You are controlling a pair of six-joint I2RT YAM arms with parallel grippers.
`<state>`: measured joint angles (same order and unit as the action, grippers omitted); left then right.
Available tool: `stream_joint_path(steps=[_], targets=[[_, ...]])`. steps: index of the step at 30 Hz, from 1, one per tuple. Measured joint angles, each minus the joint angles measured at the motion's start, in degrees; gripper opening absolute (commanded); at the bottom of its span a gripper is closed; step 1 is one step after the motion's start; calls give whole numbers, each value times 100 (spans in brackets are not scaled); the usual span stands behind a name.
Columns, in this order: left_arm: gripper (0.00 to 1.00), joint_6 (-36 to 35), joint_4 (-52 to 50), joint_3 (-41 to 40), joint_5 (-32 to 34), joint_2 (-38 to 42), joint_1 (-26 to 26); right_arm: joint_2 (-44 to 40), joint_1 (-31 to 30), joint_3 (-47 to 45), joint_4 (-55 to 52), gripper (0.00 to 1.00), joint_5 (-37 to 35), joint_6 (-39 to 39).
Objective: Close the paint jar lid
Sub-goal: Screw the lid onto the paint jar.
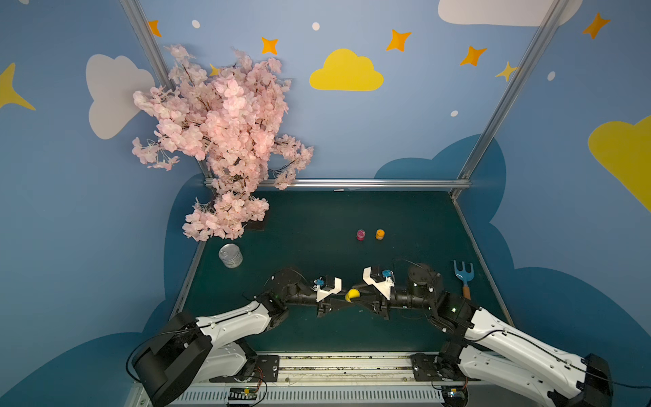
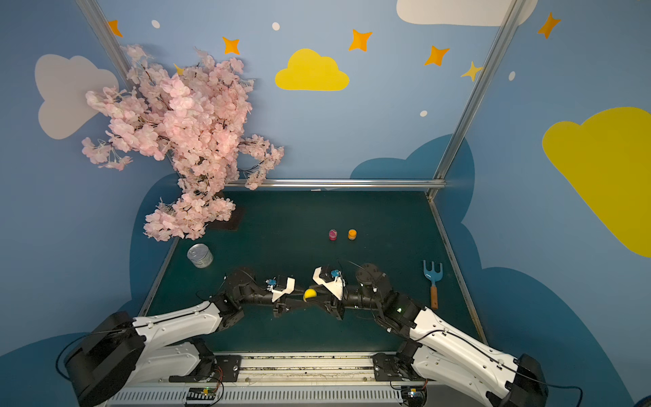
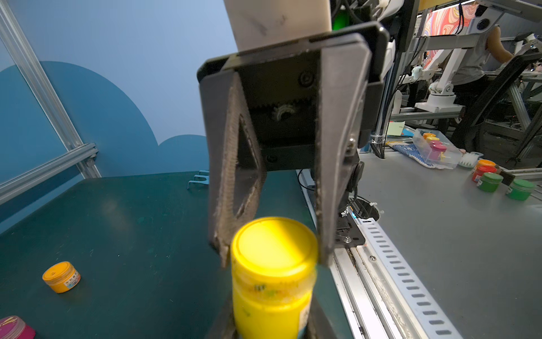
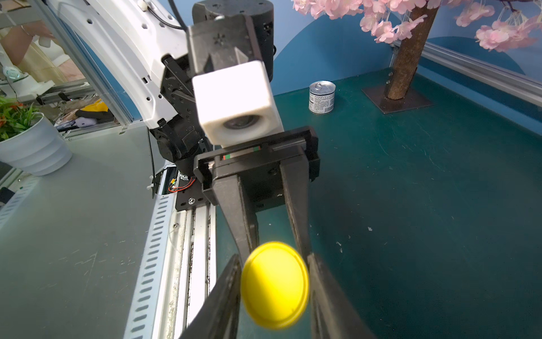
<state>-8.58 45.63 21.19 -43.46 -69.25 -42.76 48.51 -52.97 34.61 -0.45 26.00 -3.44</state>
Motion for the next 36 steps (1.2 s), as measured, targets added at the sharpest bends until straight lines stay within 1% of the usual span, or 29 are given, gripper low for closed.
stream_joint_path(steps=[4,10,12,17,22,26,31,36], targets=[[28,-9,2,-20,33,0,2,31,0,0,20,20,-4,22],[28,-17,26,-42,155,26,0,39,0,0,28,13,-114,48],[27,-15,39,-85,302,79,-11,63,0,2,63,10,-181,83],[27,-46,13,-118,968,308,-28,264,0,168,179,0,-542,348],[26,-190,-87,-44,1740,579,-74,601,4,557,236,0,-763,566],[26,-350,-175,68,2446,616,-144,833,2,765,308,0,-1084,804],[26,-599,-356,245,3309,614,-269,999,-74,848,498,0,-1720,1252],[26,-852,-363,525,4081,490,-367,1147,-229,1029,671,0,-2562,1862]])
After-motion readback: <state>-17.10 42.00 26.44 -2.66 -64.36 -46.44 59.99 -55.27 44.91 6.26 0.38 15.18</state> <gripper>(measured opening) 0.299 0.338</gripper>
